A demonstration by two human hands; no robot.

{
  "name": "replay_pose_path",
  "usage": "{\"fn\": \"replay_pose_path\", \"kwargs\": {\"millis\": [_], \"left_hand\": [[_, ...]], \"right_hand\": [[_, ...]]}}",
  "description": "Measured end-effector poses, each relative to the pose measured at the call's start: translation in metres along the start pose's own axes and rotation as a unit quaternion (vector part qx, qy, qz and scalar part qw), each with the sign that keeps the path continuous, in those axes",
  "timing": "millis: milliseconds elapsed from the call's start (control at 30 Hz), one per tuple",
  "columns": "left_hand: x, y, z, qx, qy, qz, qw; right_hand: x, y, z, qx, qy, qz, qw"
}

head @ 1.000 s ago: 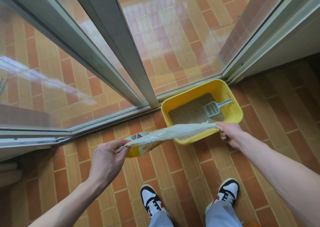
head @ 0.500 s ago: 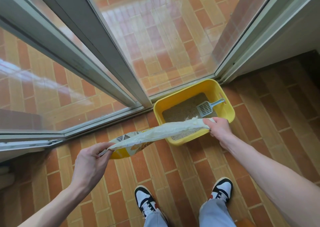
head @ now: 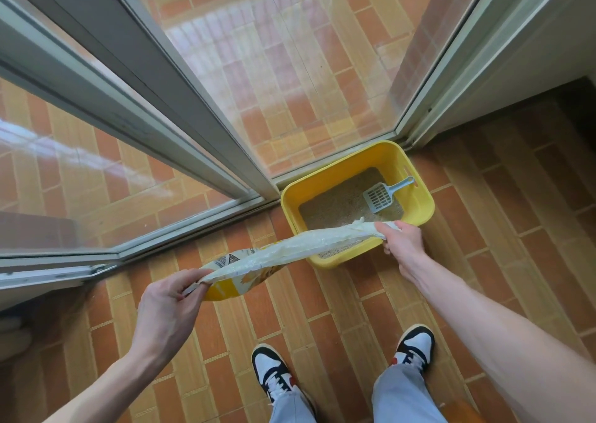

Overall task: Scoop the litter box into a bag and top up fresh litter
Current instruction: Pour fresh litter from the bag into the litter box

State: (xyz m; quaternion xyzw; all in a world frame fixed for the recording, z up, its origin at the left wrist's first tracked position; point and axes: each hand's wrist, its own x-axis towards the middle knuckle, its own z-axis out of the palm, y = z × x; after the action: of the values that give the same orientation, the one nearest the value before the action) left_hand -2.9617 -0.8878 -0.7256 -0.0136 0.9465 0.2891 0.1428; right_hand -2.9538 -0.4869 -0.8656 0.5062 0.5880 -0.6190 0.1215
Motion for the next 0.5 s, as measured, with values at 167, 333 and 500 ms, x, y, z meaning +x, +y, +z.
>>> {"fn": "replay_pose_path", "kwargs": {"millis": [167,333,500], "left_hand": [[-0.001,0.003,0.002,-0.014,0.008,-0.013,1.0],[-0.002,0.012,0.007,-0.015,0.011,-0.013,1.0],[-0.003,0.023,0.01,-0.017,0.001,0.011,1.0]], "right_hand": [[0.006,0.006,-0.004,0.004,0.009,-0.009,1.0],[0.01,0.011,-0.007,0.004,0.029,-0.011,1.0],[0.014,0.017,-0.014,-0.011,0.037,0.021,0.999]]}}
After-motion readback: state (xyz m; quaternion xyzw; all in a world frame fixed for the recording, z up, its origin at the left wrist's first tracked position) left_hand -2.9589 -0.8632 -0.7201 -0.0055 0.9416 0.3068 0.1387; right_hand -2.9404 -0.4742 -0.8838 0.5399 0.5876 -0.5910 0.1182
